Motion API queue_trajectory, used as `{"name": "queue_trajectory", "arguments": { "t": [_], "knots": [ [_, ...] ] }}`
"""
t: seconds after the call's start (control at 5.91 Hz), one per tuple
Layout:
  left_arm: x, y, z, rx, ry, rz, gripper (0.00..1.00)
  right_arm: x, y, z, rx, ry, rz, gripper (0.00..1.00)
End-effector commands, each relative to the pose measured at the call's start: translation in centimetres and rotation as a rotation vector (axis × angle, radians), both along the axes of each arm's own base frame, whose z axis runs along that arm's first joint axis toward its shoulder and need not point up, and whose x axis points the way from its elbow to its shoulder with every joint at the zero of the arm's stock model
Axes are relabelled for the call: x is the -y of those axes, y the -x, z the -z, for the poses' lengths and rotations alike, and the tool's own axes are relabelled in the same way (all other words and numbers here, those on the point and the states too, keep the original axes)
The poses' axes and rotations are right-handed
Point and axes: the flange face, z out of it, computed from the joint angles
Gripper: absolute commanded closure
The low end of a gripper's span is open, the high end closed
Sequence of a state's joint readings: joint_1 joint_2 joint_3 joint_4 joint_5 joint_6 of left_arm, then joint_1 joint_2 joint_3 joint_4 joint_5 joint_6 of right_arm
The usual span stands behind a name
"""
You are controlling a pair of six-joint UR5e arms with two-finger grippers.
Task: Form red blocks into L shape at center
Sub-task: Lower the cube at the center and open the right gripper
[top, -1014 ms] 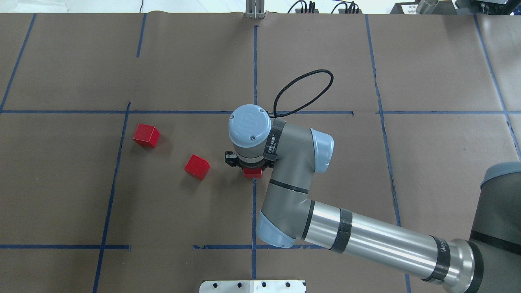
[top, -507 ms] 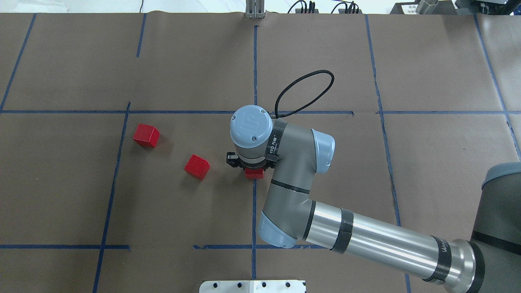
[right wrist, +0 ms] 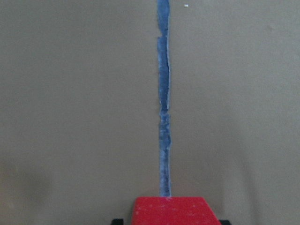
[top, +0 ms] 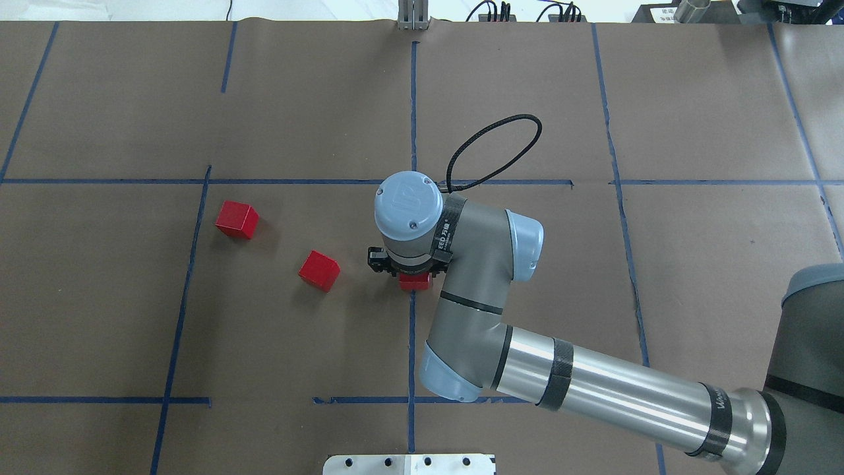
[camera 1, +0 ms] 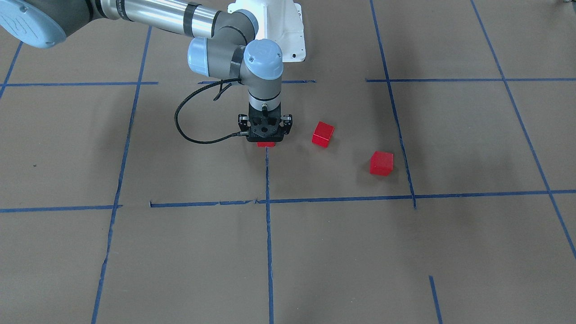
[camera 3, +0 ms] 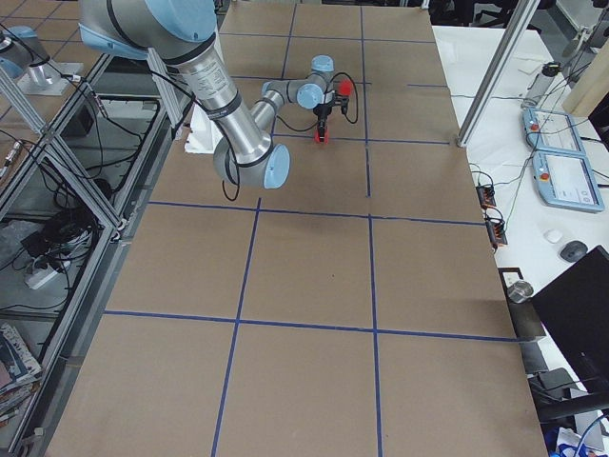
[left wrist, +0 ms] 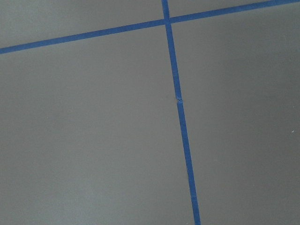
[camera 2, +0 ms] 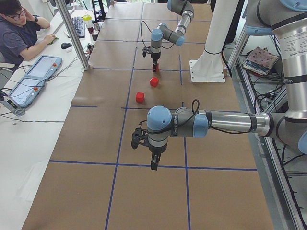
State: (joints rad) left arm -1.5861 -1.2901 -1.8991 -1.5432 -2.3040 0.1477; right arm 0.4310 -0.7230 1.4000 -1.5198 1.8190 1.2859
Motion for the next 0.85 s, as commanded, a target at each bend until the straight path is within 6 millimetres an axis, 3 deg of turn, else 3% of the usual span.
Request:
{"name": "queue_trajectory", "arguments": {
  "t": [0.0,0.17,0.34,0.51,0.68],
  "knots": [
    [0.0,0.0,0.0,0.0,-0.001,-0.001,0.0,-0.1,-0.1,0.4,0.007,-0.003,0.003,0.04],
    [0.0,0.0,0.0,0.0,-0.001,0.0,0.0,0.0,-1.0,1.8,0.032,-0.012,-0.001,0.01],
    [0.0,0.0,-0.1,0.002,0.0,-0.001,0.0,0.8,-3.7,3.5,0.03,-0.004,-0.008,0.01],
    [0.0,-0.1,0.0,0.0,-0.004,-0.002,0.0,2.2,-8.5,6.1,0.037,-0.016,0.023,0.0],
    [0.2,-0.8,0.1,0.002,-0.004,-0.021,0.0,5.9,-13.0,6.0,0.055,0.004,0.034,0.0]
  ]
}}
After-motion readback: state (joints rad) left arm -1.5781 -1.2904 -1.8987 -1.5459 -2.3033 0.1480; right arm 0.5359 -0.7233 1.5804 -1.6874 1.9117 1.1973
